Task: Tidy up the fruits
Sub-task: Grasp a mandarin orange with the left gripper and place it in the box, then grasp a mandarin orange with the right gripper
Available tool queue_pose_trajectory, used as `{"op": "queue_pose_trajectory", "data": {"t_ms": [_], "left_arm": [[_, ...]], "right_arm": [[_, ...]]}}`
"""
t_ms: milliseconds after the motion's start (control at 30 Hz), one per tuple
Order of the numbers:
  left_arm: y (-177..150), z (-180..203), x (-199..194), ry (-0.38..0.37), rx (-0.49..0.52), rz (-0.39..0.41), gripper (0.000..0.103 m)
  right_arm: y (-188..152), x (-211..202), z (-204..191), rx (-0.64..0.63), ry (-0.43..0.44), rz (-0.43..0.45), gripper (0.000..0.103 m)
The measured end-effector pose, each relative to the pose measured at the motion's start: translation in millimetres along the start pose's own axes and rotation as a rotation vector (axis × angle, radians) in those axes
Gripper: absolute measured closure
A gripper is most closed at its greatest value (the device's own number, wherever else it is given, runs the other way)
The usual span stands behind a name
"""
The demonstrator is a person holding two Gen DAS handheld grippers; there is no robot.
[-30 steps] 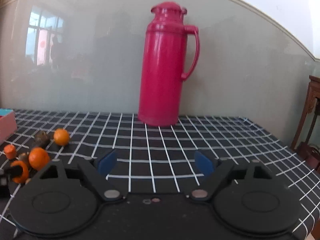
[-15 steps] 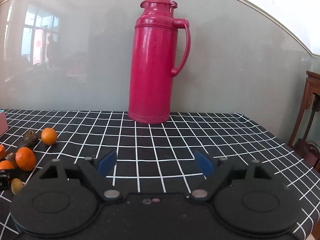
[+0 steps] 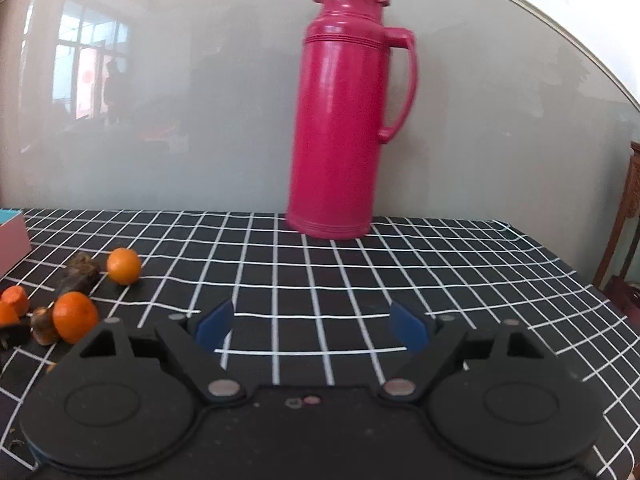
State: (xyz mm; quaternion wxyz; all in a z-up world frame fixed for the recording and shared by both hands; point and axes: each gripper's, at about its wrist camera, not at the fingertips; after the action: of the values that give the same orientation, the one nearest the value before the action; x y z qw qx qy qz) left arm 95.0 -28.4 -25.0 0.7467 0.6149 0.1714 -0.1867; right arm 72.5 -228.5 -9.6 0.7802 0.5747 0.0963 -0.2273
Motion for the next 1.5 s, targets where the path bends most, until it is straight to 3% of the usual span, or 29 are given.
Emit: {"op": "queue_pose_trajectory", "data": {"t_ms": [500, 633, 767, 800, 833, 900, 1067, 1300, 1500], "left_arm": [[25, -89, -31, 0.127, -0.087, 0.147, 0.064], [31, -115, -28, 0.216, -0.12, 0.178, 0.064], [32, -139, -21, 0.3, -0.154, 0.157, 0.063], [32, -142, -22, 0.297, -0.165, 0.158, 0.056], [32, -144, -24, 0.283, -0.176, 0.168, 0.034], [32, -144, -31, 0.288, -0.169, 0.208, 0.019], [31, -141, -35, 0.278, -0.153, 0.222, 0.018], [29, -138, -42, 0.289, -0.141, 0.257, 0.005], [29, -139, -44, 0.291, -0.14, 0.264, 0.004]], "right_arm": [[24, -6, -74, -0.081, 0.1, 0.052, 0.018], [27, -7, -83, -0.093, 0.111, 0.059, 0.018], [29, -5, -85, -0.091, 0.116, 0.062, 0.018], [29, -4, -85, -0.09, 0.118, 0.062, 0.018], [30, -3, -86, -0.089, 0.12, 0.063, 0.018], [31, -4, -88, -0.088, 0.125, 0.069, 0.018], [32, -6, -92, -0.099, 0.134, 0.078, 0.018], [32, -10, -89, -0.094, 0.136, 0.084, 0.018], [33, -11, -90, -0.097, 0.145, 0.084, 0.018]]}}
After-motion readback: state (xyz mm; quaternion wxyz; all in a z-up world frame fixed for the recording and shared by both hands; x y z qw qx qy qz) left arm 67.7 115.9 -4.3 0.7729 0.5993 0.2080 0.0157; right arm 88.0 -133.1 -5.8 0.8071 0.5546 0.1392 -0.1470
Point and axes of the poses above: each gripper's, at about its wrist camera, not at the fingertips, and x roughly the way its jaws point, z to its right, y to its top, and after that the axes turned 14 degrees about -x, right-handed
